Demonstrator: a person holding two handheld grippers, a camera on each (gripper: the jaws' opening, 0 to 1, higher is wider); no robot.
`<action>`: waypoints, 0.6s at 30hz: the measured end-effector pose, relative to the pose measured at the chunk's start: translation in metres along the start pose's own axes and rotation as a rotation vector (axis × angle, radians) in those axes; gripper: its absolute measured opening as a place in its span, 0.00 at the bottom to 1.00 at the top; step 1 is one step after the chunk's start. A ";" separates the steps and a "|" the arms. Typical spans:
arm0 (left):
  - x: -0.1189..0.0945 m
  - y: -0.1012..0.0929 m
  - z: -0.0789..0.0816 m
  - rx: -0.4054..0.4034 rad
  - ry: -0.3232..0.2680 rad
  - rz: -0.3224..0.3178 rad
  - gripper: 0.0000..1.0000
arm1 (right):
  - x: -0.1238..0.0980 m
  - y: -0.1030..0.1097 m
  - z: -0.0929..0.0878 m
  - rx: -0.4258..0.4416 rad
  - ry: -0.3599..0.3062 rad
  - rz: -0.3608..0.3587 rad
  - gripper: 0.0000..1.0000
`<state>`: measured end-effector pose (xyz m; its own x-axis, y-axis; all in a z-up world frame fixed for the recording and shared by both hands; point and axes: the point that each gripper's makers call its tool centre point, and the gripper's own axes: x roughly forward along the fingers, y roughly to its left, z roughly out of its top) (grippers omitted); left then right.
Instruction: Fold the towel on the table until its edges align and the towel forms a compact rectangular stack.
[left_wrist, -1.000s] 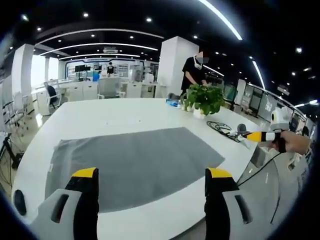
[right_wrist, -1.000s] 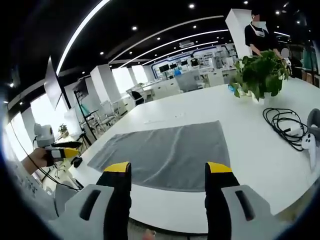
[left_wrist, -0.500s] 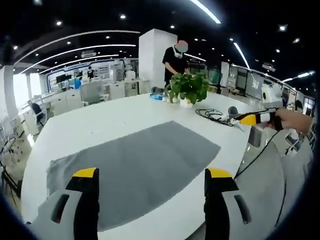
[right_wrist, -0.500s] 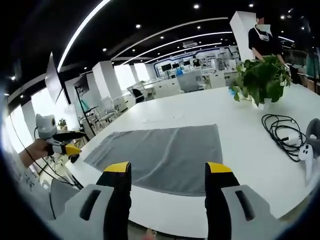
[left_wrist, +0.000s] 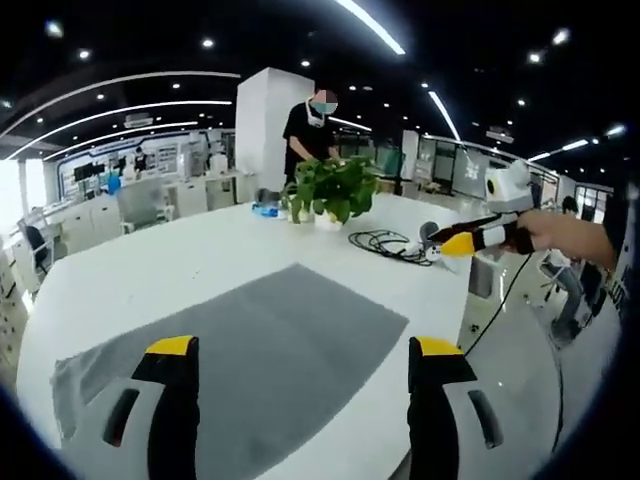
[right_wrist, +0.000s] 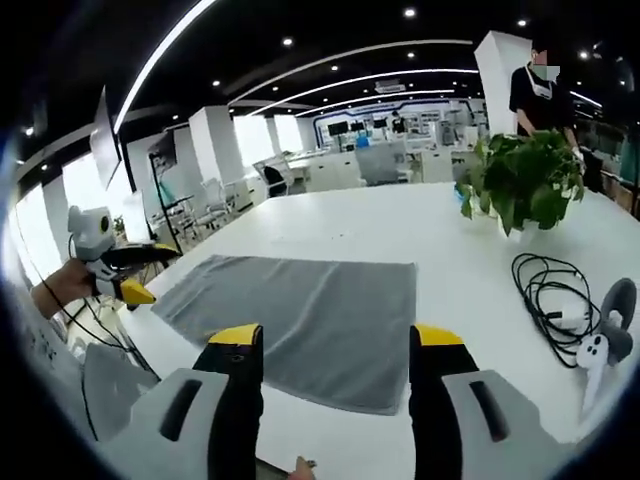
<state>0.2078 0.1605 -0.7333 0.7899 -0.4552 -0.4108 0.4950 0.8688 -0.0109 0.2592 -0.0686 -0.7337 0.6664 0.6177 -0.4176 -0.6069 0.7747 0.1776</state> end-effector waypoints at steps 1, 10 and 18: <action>0.003 -0.004 0.001 0.016 0.004 -0.016 0.89 | 0.000 -0.003 0.003 -0.009 -0.001 0.001 0.58; 0.029 -0.035 0.009 0.128 0.033 -0.124 0.88 | -0.001 -0.032 0.025 -0.030 -0.023 -0.031 0.57; 0.050 -0.059 0.016 0.195 0.029 -0.202 0.85 | 0.002 -0.041 0.038 -0.049 -0.029 -0.036 0.57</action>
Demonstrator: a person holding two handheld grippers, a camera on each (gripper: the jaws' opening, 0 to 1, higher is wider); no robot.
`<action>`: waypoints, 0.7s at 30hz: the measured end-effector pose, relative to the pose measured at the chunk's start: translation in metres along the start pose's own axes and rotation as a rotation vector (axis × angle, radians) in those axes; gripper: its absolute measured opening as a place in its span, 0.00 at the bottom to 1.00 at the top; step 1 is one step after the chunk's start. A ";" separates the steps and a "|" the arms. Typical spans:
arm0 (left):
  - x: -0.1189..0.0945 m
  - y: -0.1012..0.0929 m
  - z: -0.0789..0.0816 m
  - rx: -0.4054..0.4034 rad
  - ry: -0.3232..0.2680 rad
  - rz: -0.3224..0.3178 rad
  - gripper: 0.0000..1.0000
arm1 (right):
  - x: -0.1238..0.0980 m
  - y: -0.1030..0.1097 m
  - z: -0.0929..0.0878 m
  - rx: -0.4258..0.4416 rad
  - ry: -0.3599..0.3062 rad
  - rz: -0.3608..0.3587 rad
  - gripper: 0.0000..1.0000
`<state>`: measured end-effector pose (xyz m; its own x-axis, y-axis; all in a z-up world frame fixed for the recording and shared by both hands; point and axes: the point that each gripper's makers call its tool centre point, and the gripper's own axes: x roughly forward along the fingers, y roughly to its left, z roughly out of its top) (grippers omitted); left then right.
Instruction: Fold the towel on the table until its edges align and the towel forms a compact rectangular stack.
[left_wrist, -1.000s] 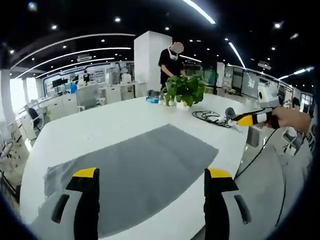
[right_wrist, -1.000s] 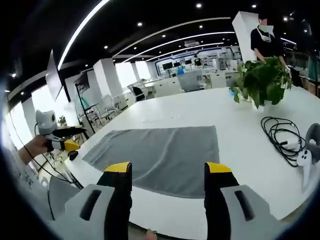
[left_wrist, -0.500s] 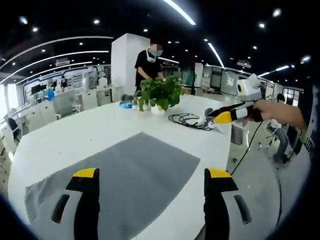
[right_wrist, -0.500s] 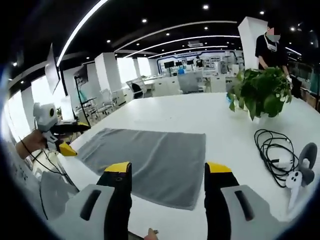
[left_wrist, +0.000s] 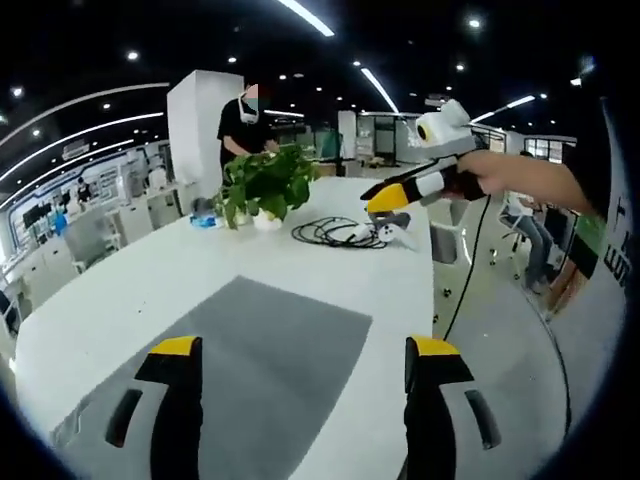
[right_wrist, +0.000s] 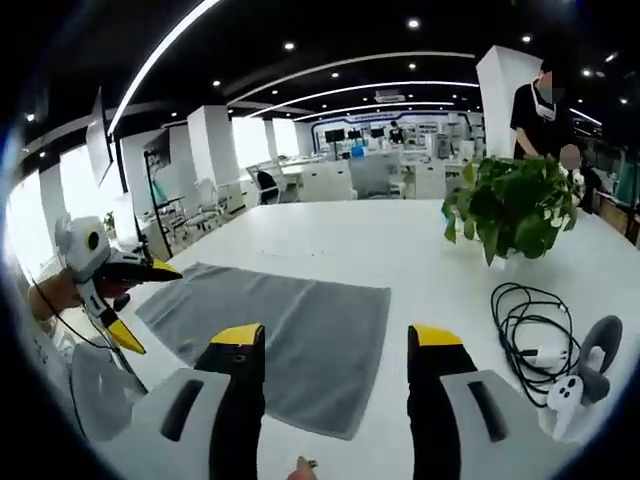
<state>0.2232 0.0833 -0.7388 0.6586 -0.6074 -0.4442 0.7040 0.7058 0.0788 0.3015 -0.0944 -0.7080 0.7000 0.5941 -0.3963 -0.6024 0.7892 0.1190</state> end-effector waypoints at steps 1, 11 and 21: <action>0.003 -0.002 0.001 0.006 -0.001 -0.011 0.85 | 0.001 -0.001 0.001 -0.002 0.002 0.000 0.57; 0.041 -0.029 0.006 0.080 -0.007 -0.107 0.81 | 0.011 -0.013 0.005 -0.010 0.019 -0.002 0.56; 0.084 -0.051 0.000 0.135 0.028 -0.185 0.76 | 0.036 -0.026 0.012 -0.038 0.050 0.030 0.55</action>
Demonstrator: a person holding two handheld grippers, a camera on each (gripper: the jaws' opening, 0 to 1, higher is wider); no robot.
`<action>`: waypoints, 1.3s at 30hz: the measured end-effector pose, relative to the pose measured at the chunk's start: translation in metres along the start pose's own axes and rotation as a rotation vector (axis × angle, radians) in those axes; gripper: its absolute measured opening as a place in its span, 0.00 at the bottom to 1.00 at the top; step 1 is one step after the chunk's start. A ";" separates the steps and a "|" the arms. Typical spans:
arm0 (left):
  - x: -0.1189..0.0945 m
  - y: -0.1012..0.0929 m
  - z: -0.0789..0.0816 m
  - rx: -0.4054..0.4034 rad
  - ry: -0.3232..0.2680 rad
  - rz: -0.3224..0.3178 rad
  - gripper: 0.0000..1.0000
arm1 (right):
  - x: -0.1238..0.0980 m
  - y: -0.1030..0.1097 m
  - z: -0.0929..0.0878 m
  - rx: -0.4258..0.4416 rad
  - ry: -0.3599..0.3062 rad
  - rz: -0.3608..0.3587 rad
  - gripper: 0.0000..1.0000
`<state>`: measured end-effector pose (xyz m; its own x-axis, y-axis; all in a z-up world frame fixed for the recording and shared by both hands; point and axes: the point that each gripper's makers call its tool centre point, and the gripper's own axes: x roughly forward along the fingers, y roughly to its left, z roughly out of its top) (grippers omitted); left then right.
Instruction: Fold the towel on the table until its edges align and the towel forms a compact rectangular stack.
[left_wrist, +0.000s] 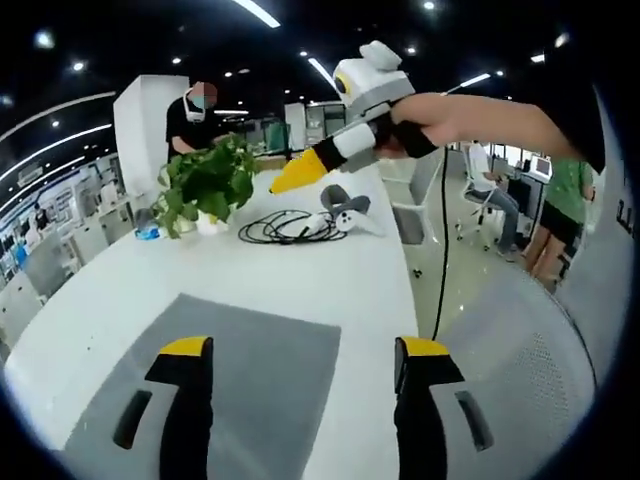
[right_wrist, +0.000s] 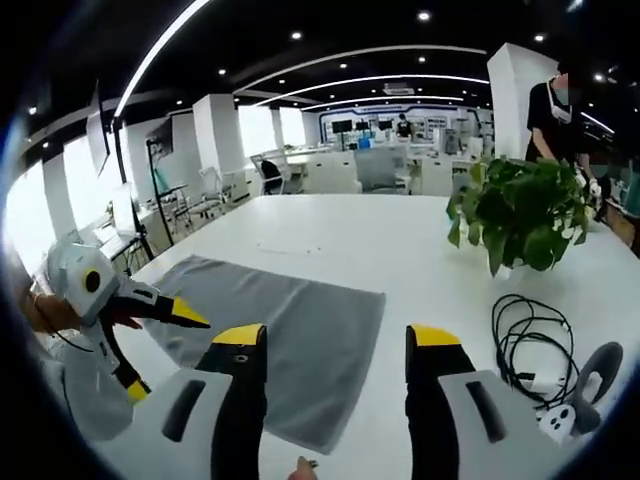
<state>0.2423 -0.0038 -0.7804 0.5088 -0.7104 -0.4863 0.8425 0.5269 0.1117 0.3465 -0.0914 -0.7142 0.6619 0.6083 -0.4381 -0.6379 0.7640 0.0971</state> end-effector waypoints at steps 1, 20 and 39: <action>0.006 -0.003 -0.002 0.006 0.008 -0.008 0.76 | 0.003 -0.002 0.001 -0.003 0.001 0.003 0.55; 0.078 -0.035 -0.011 0.107 0.090 -0.108 0.66 | 0.056 -0.028 0.000 -0.089 0.060 0.073 0.53; 0.127 -0.049 -0.044 0.092 0.167 -0.160 0.47 | 0.102 -0.038 -0.007 -0.078 0.092 0.113 0.50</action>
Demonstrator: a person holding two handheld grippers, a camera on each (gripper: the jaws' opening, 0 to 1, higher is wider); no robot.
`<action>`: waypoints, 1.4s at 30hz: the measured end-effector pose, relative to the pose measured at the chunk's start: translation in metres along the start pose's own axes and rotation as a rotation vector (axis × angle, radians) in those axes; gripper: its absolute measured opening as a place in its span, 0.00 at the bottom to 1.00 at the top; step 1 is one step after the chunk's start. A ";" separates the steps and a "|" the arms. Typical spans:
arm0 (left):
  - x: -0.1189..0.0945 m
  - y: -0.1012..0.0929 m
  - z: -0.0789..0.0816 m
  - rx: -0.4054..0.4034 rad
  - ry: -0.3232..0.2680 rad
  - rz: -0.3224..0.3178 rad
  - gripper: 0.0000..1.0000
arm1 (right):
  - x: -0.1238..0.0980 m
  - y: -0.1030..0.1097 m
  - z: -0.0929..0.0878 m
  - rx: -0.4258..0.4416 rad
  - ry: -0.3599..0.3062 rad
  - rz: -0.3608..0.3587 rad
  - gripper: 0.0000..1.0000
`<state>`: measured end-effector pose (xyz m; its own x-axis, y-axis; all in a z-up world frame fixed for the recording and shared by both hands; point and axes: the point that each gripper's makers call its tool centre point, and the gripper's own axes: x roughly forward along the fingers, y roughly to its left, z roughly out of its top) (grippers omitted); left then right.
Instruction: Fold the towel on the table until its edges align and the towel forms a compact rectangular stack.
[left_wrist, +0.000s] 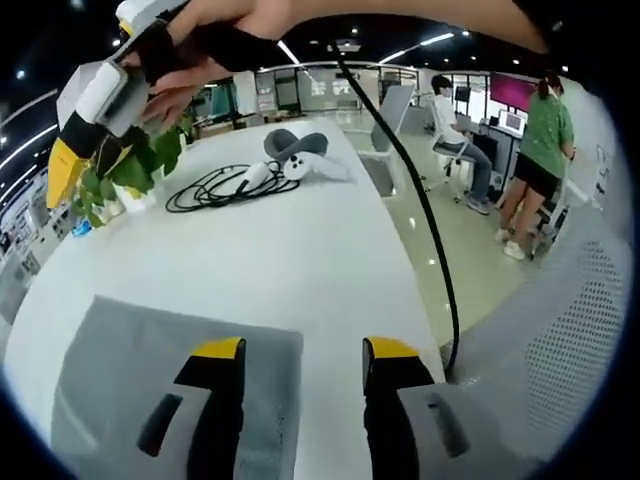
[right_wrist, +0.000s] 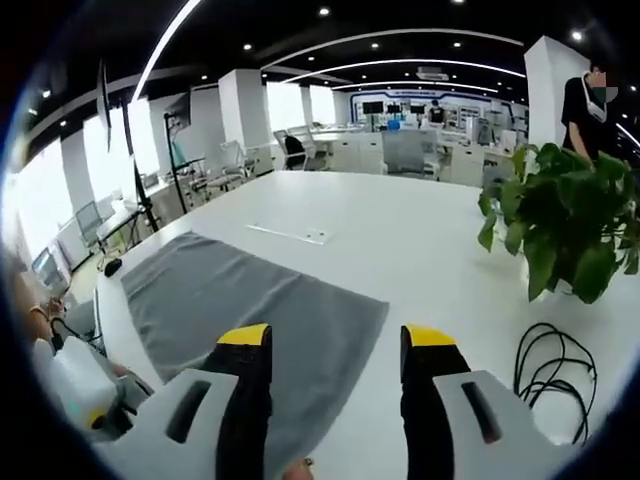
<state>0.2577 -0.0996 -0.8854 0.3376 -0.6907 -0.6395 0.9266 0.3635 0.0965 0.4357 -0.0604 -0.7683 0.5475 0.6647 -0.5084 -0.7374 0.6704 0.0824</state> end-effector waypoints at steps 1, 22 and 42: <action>0.002 0.000 -0.003 -0.016 0.011 0.003 0.46 | 0.005 -0.002 -0.001 0.004 0.008 0.001 0.49; 0.030 0.000 -0.003 -0.044 -0.039 -0.030 0.28 | 0.067 -0.025 -0.027 -0.018 0.077 0.008 0.43; 0.039 0.017 -0.017 -0.098 -0.008 0.020 0.14 | 0.111 -0.031 -0.053 0.067 0.127 0.029 0.38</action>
<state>0.2837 -0.1096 -0.9217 0.3579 -0.6873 -0.6320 0.8990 0.4367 0.0342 0.4980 -0.0250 -0.8727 0.4683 0.6401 -0.6090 -0.7219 0.6747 0.1540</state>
